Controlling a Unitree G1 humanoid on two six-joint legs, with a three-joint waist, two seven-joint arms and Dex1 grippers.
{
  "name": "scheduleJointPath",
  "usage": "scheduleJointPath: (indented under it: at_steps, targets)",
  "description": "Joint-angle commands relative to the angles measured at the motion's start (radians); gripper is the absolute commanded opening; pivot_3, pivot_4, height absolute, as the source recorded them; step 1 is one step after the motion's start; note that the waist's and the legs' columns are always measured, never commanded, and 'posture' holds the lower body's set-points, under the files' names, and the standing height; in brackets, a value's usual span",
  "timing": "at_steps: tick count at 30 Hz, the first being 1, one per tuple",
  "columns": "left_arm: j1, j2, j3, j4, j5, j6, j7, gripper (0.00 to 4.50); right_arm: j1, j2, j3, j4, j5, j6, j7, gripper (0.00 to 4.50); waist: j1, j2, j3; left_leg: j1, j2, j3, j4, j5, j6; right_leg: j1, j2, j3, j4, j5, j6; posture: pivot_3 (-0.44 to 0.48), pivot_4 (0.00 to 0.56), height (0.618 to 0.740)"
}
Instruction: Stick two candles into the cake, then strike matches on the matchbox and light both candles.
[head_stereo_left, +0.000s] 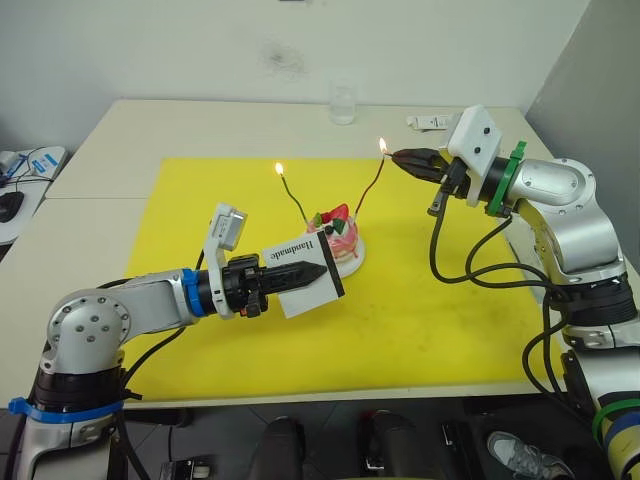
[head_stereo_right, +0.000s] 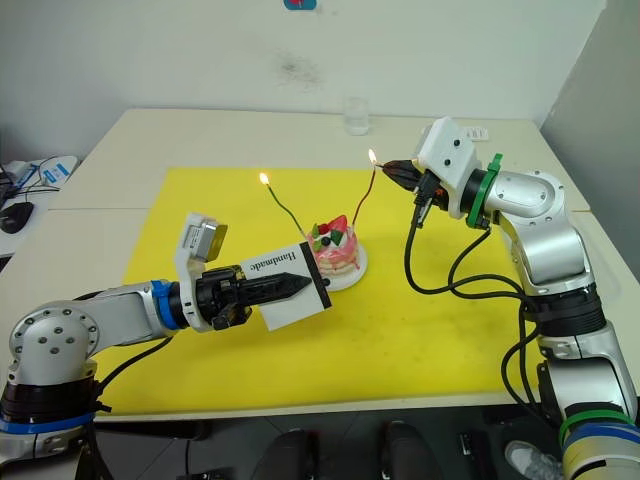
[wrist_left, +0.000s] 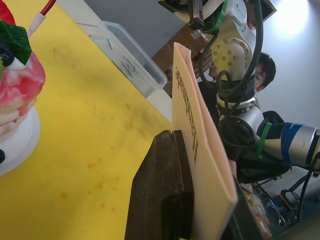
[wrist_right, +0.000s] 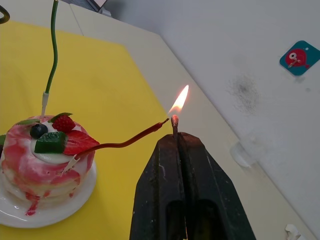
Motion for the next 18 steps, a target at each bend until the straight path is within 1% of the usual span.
scheduleJointPath:
  at_steps: [1, 18]
  targets:
    - [-0.009, 0.012, 0.016, -0.032, -0.021, -0.004, -0.012, 0.0, -0.008, -0.006, -0.028, -0.02, -0.003, -0.009, -0.005, 0.03, 0.0, 0.0, 0.0, 0.0, 0.0, 0.0, 0.0, 0.0, 0.0, 0.0, 0.0, 0.0, 0.0, 0.0, 0.0, 0.0, 0.15, 0.74]
    - [-0.017, 0.012, 0.011, -0.025, -0.018, -0.002, -0.018, 0.0, 0.014, -0.015, -0.035, -0.018, -0.011, -0.013, -0.008, 0.03, 0.0, 0.0, 0.0, 0.0, 0.0, 0.0, 0.0, 0.0, 0.0, 0.0, 0.0, 0.0, 0.0, 0.0, 0.0, 0.0, 0.15, 0.74]
